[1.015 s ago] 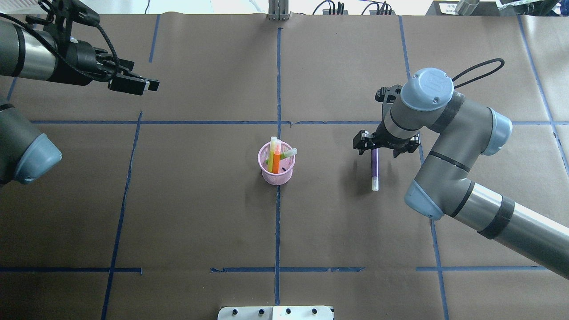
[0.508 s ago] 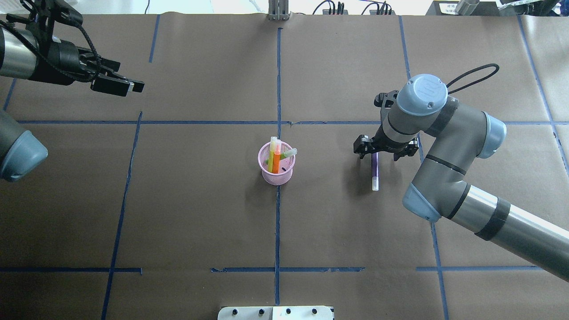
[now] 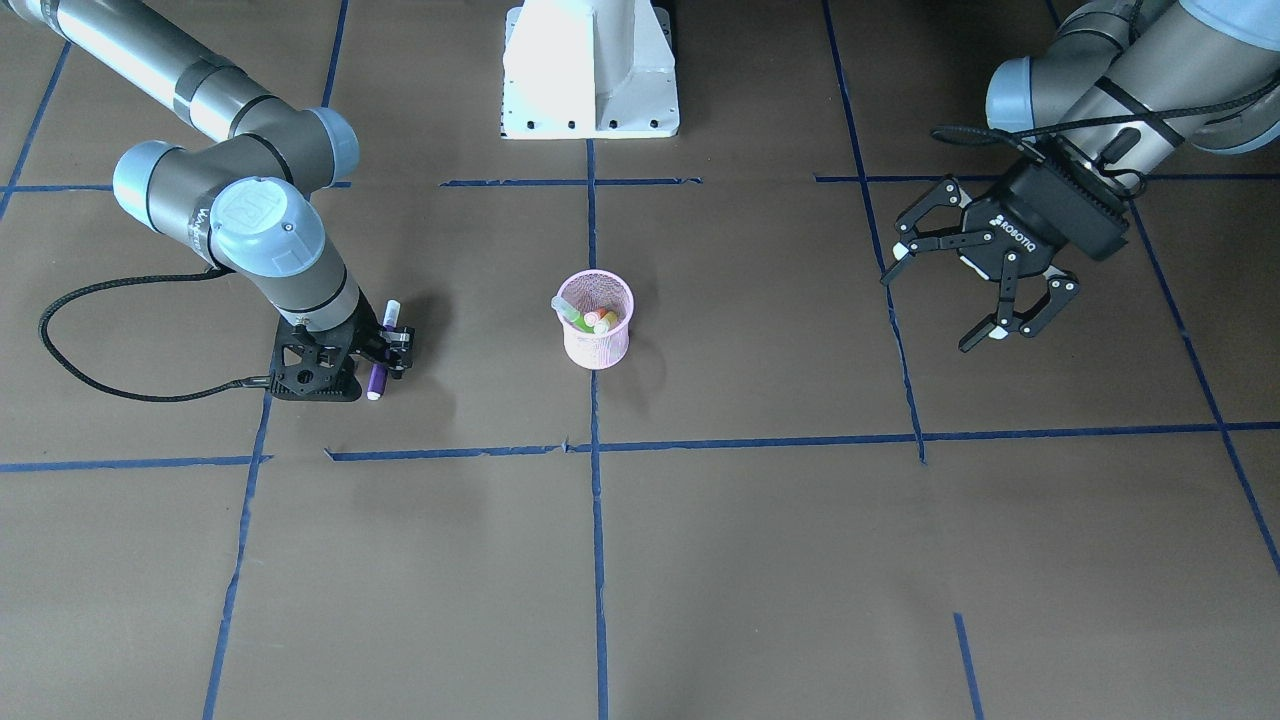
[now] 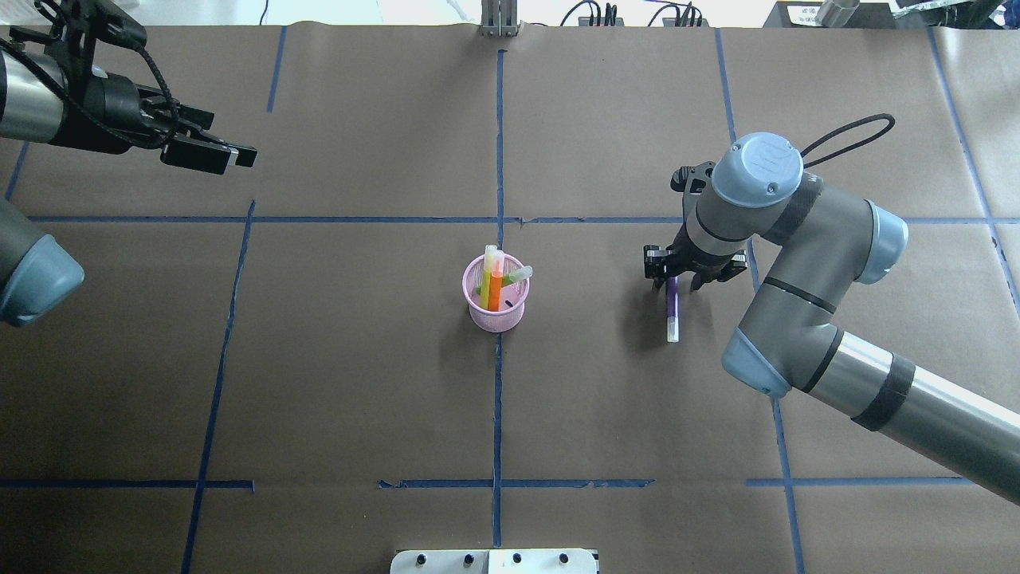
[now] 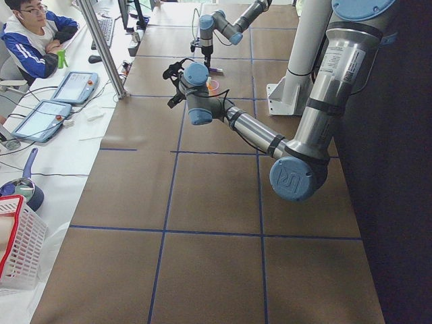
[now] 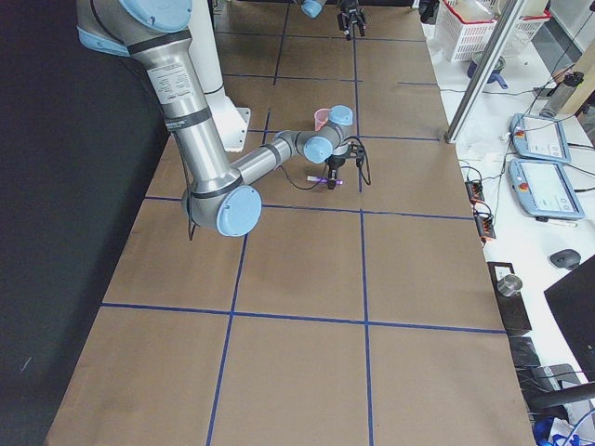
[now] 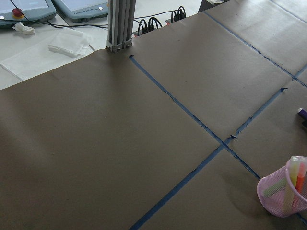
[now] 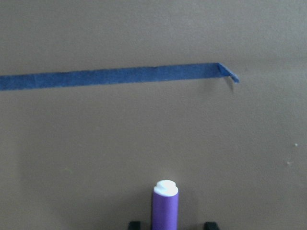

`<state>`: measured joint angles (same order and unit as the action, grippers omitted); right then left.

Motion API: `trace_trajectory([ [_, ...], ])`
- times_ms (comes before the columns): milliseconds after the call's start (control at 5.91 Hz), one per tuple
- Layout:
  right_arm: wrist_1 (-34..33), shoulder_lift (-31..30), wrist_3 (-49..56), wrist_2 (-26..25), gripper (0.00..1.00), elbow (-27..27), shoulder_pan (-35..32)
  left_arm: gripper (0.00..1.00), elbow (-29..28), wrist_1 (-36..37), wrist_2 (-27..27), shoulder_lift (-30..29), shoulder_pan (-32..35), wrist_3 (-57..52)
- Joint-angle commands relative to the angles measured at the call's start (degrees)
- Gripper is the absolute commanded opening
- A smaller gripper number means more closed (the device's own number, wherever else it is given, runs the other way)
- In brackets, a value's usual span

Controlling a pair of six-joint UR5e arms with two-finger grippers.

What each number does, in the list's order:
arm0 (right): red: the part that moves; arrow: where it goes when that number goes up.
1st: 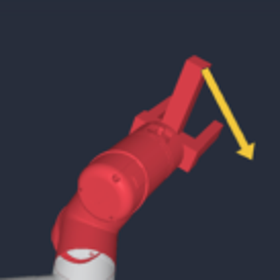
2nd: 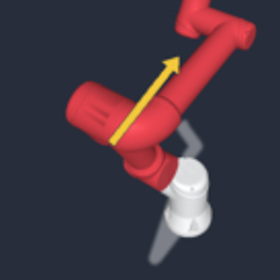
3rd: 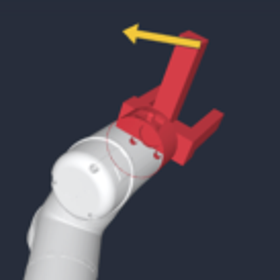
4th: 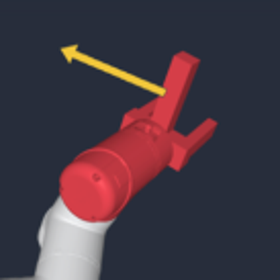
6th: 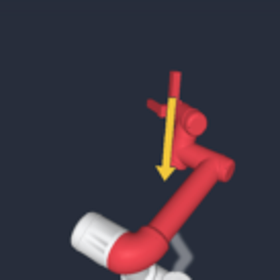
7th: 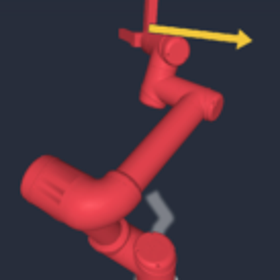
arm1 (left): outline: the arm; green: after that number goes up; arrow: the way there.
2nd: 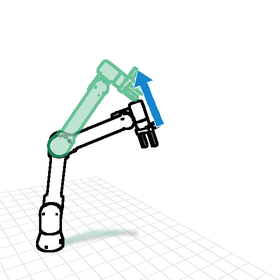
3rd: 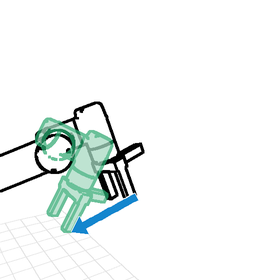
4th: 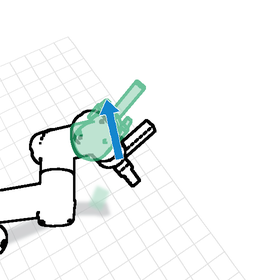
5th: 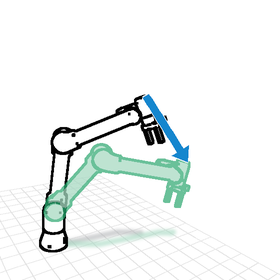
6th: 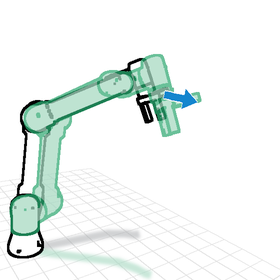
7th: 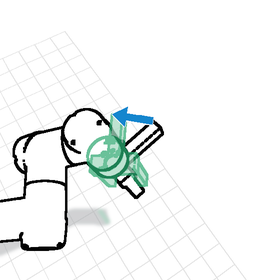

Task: Collect pens into pen holder
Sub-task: 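Close the right gripper on the purple marker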

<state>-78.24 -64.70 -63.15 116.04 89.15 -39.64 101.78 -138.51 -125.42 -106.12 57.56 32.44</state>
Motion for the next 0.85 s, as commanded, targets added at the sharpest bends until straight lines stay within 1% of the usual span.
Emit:
trace_trajectory([
  [0, -0.07, -0.17, 0.39, 0.15, 0.08, -0.03, -0.17, 1.0, 0.0, 0.0, 0.0, 0.12, 0.0, 0.0],
  [169, -0.07, -0.08, 0.39, 0.07, 0.01, 0.14, -0.26, 1.0, 0.0, 0.0, 0.0, 0.12, 0.0, 0.0],
  [508, -0.07, 0.01, 0.39, 0.15, 0.0, 1.28, -0.87, 1.0, -0.09, 0.0, 0.09, 0.12, 0.0, 0.0],
  [677, -0.15, 0.01, 0.48, 0.5, 0.0, 3.81, -2.35, 1.0, -0.09, 0.0, 0.0, 0.12, 0.0, 0.0],
])
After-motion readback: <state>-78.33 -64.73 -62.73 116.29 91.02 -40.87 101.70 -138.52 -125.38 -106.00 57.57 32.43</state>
